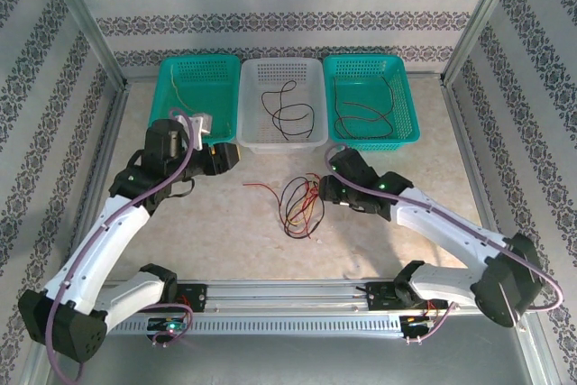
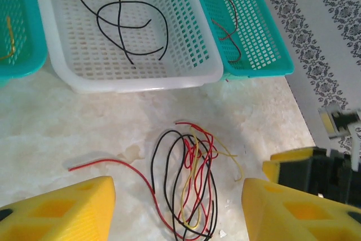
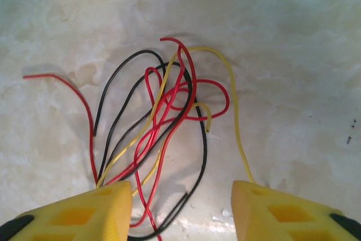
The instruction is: Untangle the cables
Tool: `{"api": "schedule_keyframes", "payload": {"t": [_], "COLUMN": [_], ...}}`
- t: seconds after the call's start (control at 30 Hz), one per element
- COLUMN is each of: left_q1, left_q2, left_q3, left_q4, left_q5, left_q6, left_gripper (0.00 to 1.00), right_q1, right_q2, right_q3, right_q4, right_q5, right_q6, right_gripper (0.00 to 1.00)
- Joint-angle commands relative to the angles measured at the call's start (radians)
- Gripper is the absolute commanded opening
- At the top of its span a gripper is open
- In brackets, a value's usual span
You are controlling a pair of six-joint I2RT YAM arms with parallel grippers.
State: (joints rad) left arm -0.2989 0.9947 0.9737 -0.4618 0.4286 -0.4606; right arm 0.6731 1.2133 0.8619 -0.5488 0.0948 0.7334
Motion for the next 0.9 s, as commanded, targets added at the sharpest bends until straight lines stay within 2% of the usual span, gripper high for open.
{"api": "schedule_keyframes", "payload": {"t": [0.0,0.23,0.5,0.87], "left_q1": [0.008,0.008,0.008,0.008], "left_q2": [-0.021,-0.014,-0.033,-0.039], "left_q3": [-0.012,-0.014,-0.029,-0.032], "left_q4": [0.018,0.059,0.020,0.023], "left_q5": [-0.011,-0.004,-0.023,-0.039], "left_q6": [-0.035,-0.077,-0.056,-0.033], "left_gripper": [0.61,0.61,0.61,0.63], "right_q1": [-0.035,-0.069,-0.080,-0.079], "right_q2": [0.067,0.223,0.386,0.471], "right_q3": [0.031,0.039,0.126,0.143], "right_q4": [0.089,0.232,0.227,0.244], "right_q5": [-0.024,-0.037,-0.051,-0.062], "right_q6": [0.001,-0.006,-0.039,-0.046], "right_gripper": [0.48,0.44,0.32,0.19]}}
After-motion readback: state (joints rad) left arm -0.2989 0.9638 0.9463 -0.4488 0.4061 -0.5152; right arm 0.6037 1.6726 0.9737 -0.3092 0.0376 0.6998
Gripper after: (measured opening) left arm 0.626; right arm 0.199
